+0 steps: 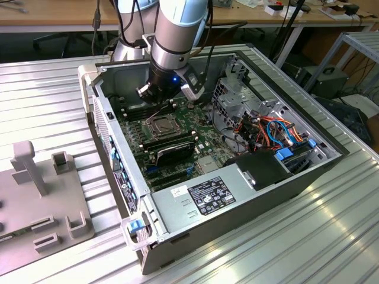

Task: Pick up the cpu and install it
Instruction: 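Install the first cpu locking lever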

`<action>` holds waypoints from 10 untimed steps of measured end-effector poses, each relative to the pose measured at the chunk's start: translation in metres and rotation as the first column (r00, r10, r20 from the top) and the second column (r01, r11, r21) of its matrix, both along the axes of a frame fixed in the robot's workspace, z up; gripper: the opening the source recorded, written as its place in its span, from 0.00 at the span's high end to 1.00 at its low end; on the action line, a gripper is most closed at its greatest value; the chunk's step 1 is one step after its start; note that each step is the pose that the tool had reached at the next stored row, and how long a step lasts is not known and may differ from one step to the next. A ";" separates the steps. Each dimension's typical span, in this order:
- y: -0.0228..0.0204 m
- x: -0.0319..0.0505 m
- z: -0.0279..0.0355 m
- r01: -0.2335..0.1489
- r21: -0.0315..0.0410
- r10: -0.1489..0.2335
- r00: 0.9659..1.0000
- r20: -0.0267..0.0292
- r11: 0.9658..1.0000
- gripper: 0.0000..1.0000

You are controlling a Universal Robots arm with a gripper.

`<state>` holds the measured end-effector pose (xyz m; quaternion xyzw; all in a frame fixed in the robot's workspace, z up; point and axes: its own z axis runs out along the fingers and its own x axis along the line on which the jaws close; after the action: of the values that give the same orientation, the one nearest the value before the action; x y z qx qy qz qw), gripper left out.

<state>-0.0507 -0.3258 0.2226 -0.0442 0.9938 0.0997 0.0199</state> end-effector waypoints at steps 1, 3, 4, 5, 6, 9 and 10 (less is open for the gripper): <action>0.0000 0.0002 -0.0005 0.000 0.000 0.000 1.000 0.000 1.000 0.89; 0.0000 0.0012 -0.0019 0.000 0.000 0.000 1.000 0.000 1.000 0.89; 0.0000 0.0016 -0.0024 0.000 0.000 0.000 1.000 0.000 1.000 0.89; 0.0000 0.0021 -0.0029 0.000 0.000 0.000 1.000 0.000 1.000 0.89; 0.0000 0.0028 -0.0036 0.000 0.000 0.000 1.000 0.000 1.000 0.89; -0.0001 0.0029 -0.0038 0.000 0.000 0.000 1.000 0.000 1.000 0.89; 0.0000 0.0029 -0.0044 0.000 0.000 0.000 1.000 0.000 1.000 0.89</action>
<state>-0.0477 -0.3258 0.2182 -0.0442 0.9938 0.0997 0.0199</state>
